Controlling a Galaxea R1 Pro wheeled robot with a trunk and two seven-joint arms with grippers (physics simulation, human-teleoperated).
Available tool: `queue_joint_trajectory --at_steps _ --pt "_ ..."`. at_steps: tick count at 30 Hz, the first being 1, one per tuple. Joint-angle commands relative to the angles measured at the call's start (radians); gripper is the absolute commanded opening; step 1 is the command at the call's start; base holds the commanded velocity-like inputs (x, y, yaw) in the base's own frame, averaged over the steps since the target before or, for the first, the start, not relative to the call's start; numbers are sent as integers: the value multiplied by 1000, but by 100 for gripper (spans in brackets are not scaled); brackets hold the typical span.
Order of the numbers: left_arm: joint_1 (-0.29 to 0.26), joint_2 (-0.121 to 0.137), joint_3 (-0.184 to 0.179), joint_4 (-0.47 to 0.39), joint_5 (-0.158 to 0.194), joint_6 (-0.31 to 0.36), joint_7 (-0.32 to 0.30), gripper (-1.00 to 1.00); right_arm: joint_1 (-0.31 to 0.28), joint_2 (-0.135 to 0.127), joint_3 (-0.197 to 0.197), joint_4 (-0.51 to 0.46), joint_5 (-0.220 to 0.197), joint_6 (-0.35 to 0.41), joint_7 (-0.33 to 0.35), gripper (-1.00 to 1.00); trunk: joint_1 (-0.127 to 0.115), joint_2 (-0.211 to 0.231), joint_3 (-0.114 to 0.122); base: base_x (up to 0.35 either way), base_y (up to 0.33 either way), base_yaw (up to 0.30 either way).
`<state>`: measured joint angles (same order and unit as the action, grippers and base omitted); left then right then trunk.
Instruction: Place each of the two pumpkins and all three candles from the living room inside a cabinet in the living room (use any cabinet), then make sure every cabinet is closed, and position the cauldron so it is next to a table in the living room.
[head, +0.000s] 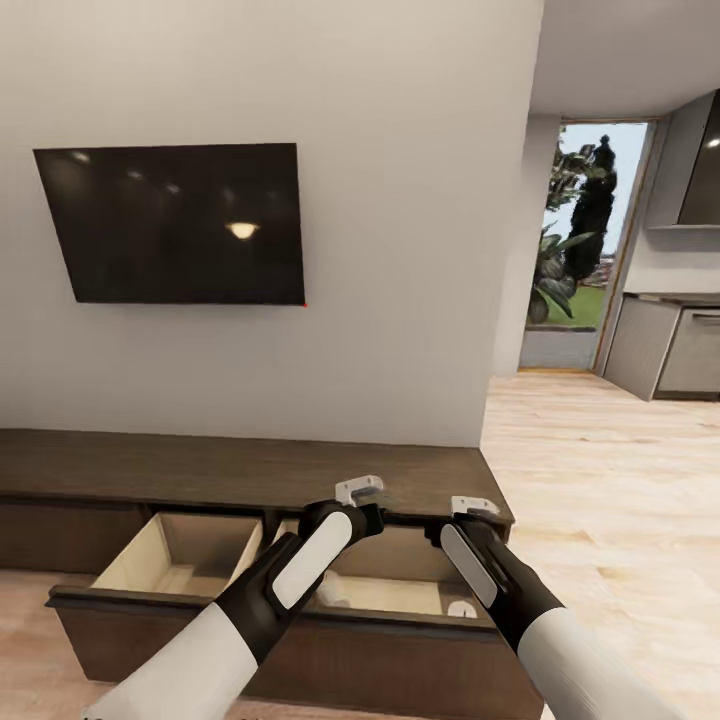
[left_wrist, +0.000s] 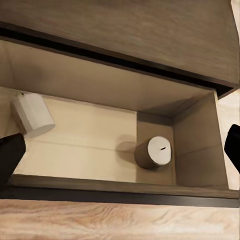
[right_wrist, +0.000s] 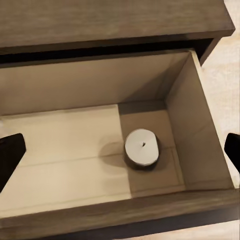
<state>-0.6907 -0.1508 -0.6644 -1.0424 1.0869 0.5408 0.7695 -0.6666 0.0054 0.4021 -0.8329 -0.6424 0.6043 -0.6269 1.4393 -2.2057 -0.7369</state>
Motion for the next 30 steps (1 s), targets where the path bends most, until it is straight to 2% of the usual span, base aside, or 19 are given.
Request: queue_joint_trajectory --at_steps 1,6,12,17,30 --pt "-1 1 -2 -1 7 1 8 100 -1 -1 3 -2 -10 2 -10 100 -4 7 2 0 0 276" --pt "-1 3 -2 -6 5 1 8 100 -1 -1 3 -2 -10 2 -10 100 -23 42 18 0 0 279" --pt "-1 16 2 -67 4 1 11 100 -1 -1 3 -2 -10 2 -10 100 -46 84 36 0 0 280" --pt "-1 20 3 -77 2 1 11 100 -1 -1 3 -2 -10 2 -10 100 -65 119 52 0 0 262" --pt "-1 20 3 -79 2 1 11 100 -1 -1 3 -2 -9 2 -10 100 -115 210 93 0 0 26"
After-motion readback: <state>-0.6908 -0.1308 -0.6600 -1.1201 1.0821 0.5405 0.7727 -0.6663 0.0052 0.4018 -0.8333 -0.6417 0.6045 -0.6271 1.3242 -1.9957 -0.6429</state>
